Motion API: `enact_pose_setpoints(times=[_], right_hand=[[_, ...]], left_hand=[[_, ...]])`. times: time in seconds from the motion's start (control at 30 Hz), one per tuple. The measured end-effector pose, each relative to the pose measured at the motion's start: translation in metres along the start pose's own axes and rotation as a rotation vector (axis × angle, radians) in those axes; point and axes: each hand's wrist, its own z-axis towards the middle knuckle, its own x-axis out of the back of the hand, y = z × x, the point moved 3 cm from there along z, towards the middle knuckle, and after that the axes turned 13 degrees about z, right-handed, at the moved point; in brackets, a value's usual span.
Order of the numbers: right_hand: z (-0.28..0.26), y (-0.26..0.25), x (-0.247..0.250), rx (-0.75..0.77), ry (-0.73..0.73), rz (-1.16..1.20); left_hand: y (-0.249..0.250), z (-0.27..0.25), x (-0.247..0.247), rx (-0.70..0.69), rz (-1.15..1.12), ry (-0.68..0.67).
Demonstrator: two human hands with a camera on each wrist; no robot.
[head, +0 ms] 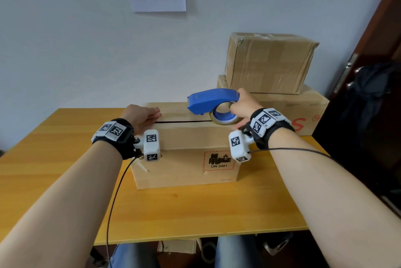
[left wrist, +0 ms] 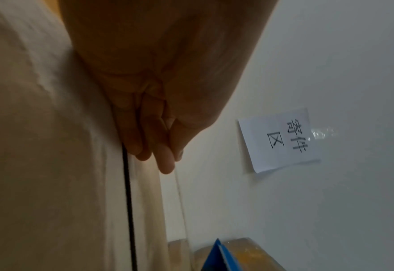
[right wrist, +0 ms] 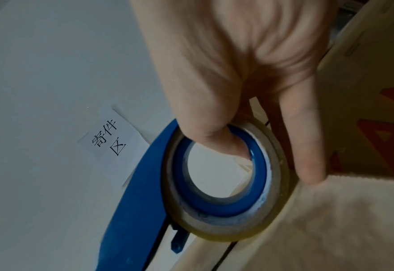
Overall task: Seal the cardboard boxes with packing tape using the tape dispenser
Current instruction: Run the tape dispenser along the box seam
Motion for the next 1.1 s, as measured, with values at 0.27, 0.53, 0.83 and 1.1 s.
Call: enact_pose_setpoints(times=[0.27, 0.53, 0.83, 1.1], right_hand=[[-0.001, 0.003, -0.004, 0.045, 0.033, -0.037], [0.002, 0.012, -0.009, 0.006, 0.04, -0.132], [-0.001, 0.019, -0.009, -0.018, 0.064, -0.111], [-0.004, 0.025, 0.001, -0.015, 0.102, -0.005]], left_hand=[[0.002, -0.001, -0.003, -0.068, 0.004, 0.078], [0.005, -0.005, 0.007, -0.096, 0.097, 0.162], [0.005, -0.008, 0.01, -0.024, 0.028, 0.067], [0.003, -0.01, 0.02, 0.085, -0.159, 0.022]])
